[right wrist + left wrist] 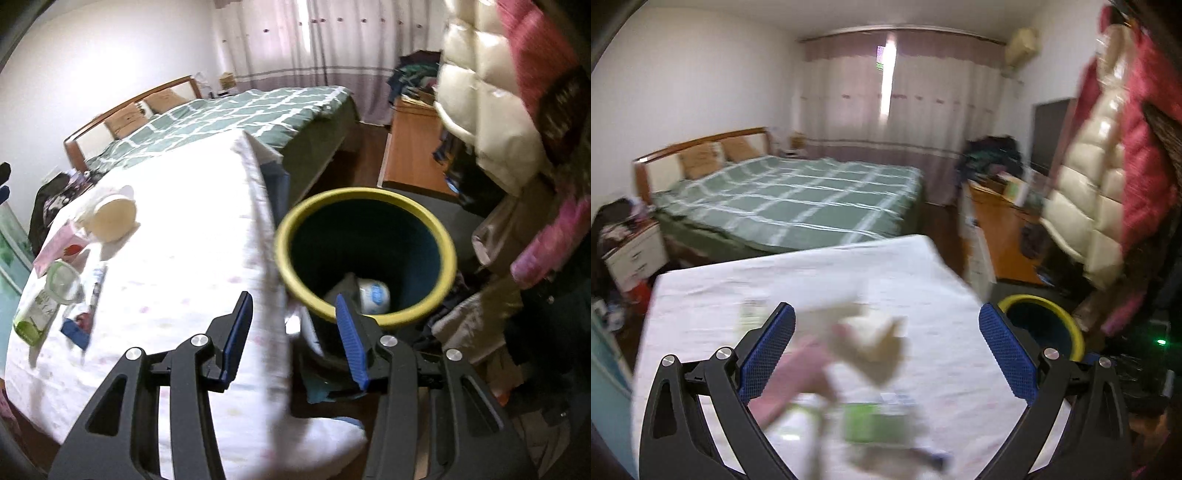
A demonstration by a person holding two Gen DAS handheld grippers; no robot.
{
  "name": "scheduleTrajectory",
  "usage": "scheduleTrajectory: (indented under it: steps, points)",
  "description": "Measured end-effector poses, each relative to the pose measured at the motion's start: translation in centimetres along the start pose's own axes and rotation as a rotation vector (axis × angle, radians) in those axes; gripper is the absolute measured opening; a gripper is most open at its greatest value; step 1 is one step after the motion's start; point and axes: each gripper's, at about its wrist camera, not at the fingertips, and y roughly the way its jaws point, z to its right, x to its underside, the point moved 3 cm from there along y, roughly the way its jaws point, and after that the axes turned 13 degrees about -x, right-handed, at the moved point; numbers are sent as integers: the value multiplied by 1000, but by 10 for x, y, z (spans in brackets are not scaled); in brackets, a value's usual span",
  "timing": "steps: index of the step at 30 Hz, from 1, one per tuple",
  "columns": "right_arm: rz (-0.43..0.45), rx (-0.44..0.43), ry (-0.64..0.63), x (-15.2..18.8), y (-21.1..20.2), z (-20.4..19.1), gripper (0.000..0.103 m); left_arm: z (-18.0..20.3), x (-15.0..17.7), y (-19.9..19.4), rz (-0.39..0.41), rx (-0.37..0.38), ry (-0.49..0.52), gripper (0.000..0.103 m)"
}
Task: Collect trash
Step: 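Move both tools back over the remaining table items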
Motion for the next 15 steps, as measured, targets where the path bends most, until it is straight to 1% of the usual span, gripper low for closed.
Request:
scheduleTrajectory:
  steps: [2, 5, 7, 8, 12, 15]
  points:
    - [-6, -13, -21, -2, 7, -18, 45, -29, 2, 3, 2, -34, -28, 98]
    - [-25, -43, -54, -3, 20, -48, 45, -80, 9, 14, 6, -114, -77, 98]
    - [-48, -70, -83, -1, 32, -70, 45, -102, 14, 23, 14, -145, -100, 98]
    - [-66, -87, -103, 0, 39, -83, 45, -117, 19, 30, 12, -175, -118, 98]
    - [-92, -135, -163, 3, 52, -120, 45, -153, 35, 55, -2, -229, -171, 98]
    - [-104, -177, -203, 3, 56, -143, 45, -172, 48, 69, -32, -232, -234, 98]
